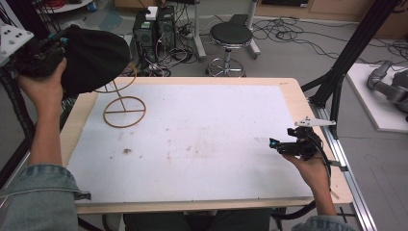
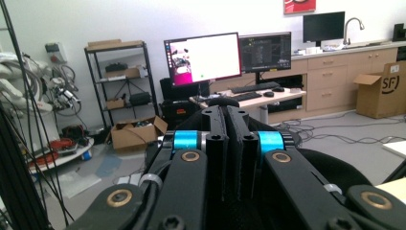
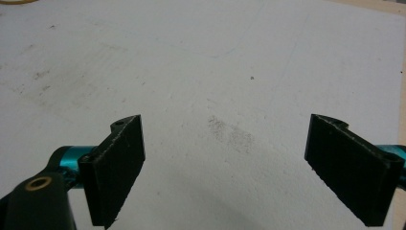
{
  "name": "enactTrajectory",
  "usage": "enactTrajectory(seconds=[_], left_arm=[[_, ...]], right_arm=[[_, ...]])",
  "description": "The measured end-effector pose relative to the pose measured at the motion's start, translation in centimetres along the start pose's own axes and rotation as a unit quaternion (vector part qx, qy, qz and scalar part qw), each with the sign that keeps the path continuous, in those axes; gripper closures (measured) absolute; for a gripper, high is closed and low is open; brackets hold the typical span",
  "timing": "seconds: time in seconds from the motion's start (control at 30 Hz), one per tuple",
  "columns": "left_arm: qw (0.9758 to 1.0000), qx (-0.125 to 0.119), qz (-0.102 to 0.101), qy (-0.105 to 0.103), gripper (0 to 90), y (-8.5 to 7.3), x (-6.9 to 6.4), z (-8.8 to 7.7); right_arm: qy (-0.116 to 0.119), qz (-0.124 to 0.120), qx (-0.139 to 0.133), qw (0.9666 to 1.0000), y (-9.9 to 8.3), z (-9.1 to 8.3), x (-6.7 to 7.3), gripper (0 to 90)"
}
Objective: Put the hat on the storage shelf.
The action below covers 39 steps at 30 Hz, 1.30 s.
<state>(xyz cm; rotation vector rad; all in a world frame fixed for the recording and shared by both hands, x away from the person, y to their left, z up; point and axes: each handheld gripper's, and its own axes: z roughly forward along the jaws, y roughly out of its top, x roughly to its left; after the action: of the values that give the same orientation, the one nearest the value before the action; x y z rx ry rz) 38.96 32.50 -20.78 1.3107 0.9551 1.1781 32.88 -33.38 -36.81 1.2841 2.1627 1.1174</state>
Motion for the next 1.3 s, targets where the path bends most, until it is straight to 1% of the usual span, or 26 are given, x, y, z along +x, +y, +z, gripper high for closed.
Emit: enactTrajectory(seconds=[0.13, 0.2, 0.33, 0.43, 0.5, 0.7, 0.73, 0.83, 0.97, 1.1, 1.13, 1.23, 1.3], left_arm=[[0.9999, 0.011, -0.001, -0.003, 86.2, -0.9, -0.7, 0.8], [0.9998, 0.019, 0.004, -0.004, 86.2, -1.3, -1.2, 1.2], [0.9995, 0.029, 0.005, -0.008, 86.2, -2.2, -1.7, 1.8], [0.9991, 0.039, 0.011, -0.009, 86.2, -2.7, -2.1, 2.1], [0.9991, 0.040, 0.009, -0.011, 86.2, -2.9, -2.3, 2.2], [0.9987, 0.044, 0.016, -0.019, 86.1, -3.2, -2.9, 2.4], [0.9987, 0.044, 0.017, -0.019, 86.1, -3.3, -2.9, 2.4], [0.9985, 0.047, 0.016, -0.022, 85.9, -3.7, -2.9, 2.4], [0.9983, 0.051, 0.019, -0.020, 85.1, -4.2, -2.9, 2.4], [0.9981, 0.053, 0.021, -0.023, 83.6, -4.6, -2.8, 2.3], [0.9980, 0.054, 0.021, -0.026, 83.0, -4.7, -2.9, 2.4], [0.9981, 0.050, 0.020, -0.032, 78.2, -4.8, -3.0, 2.4], [0.9979, 0.050, 0.025, -0.032, 78.2, -4.8, -3.2, 2.4]], right_arm=[[-0.002, 0.001, 0.000, 1.0000, 0.0, 0.0, 0.0, 13.5], [-0.001, -0.002, -0.001, 1.0000, 0.0, 0.0, -0.1, 13.5], [-0.001, -0.001, -0.001, 1.0000, 0.0, 0.0, -0.1, 13.5], [0.000, -0.001, 0.000, 1.0000, 0.0, 0.0, 0.0, 13.5], [-0.001, -0.002, 0.001, 1.0000, 0.0, 0.0, -0.1, 13.5], [-0.001, 0.000, 0.001, 1.0000, 0.0, 0.0, 0.0, 13.5], [-0.001, -0.003, 0.000, 1.0000, 0.0, 0.0, 0.0, 13.5], [-0.001, -0.002, 0.000, 1.0000, 0.0, 0.0, 0.0, 13.5], [-0.001, -0.003, -0.001, 1.0000, 0.0, 0.0, 0.0, 13.5], [-0.001, -0.003, -0.001, 1.0000, 0.0, 0.1, 0.0, 13.5], [-0.001, -0.003, 0.000, 1.0000, 0.0, 0.1, 0.0, 13.5], [-0.001, -0.004, 0.000, 1.0000, 0.0, 0.1, 0.0, 13.5], [-0.002, -0.001, 0.001, 1.0000, 0.0, 0.0, 0.0, 13.5]])
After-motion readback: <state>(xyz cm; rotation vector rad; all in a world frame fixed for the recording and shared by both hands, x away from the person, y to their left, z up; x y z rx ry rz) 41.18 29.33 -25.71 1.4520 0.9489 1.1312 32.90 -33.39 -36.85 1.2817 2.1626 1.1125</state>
